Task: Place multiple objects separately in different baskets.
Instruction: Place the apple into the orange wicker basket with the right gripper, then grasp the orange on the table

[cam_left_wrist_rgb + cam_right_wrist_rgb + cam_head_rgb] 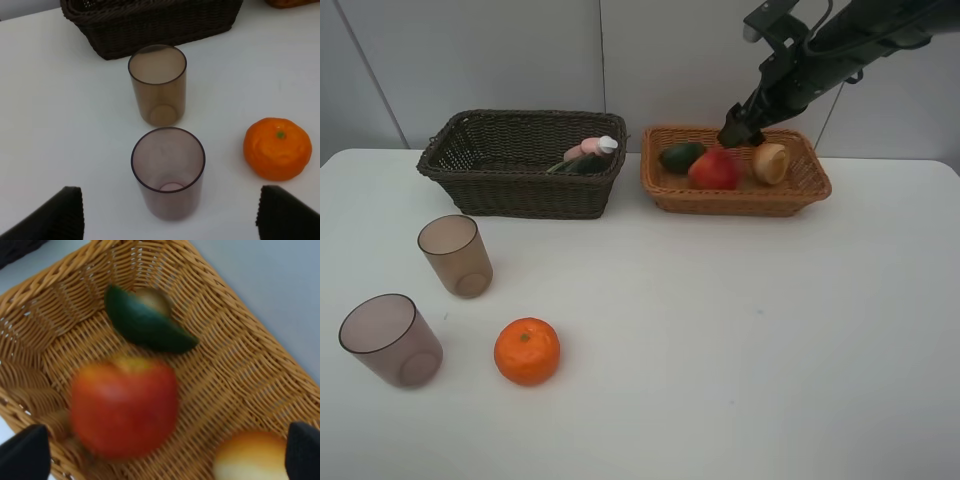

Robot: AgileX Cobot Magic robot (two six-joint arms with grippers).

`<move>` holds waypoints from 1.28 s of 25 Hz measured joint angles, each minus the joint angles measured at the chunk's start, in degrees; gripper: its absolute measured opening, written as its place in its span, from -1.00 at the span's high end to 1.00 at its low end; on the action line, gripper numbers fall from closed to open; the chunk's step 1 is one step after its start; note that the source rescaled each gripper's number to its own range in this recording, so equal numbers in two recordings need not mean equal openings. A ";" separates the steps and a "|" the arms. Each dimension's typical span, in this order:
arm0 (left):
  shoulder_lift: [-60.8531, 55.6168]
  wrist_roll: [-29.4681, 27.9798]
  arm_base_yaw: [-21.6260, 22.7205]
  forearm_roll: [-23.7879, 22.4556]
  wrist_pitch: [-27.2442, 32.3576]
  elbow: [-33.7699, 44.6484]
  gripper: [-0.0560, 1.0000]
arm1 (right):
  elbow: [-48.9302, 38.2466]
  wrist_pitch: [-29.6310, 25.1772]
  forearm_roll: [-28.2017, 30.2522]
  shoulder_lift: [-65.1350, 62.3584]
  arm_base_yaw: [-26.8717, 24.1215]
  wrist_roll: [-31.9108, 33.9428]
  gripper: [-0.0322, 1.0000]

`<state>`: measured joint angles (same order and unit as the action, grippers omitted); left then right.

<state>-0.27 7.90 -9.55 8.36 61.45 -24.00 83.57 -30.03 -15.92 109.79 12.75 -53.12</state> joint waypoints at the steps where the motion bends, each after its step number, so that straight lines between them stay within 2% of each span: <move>1: 0.00 0.00 0.00 0.00 0.00 0.00 -0.89 | 0.00 0.00 0.00 0.00 0.00 0.00 -0.97; 19: 0.00 0.00 0.00 0.00 0.00 0.00 -0.89 | 0.00 -0.58 0.00 -0.49 0.47 0.00 -0.97; 26: 0.00 0.00 0.00 0.00 0.00 0.00 -0.89 | 0.00 -6.49 -0.13 -3.87 3.74 1.06 -0.97; 32: 0.00 0.00 0.00 0.00 0.00 0.00 -0.89 | 0.00 -15.09 0.54 -5.56 9.14 6.58 -0.97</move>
<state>-0.27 7.90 -9.55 8.36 61.45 -24.00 83.57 -45.11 -15.37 104.24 21.89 -46.54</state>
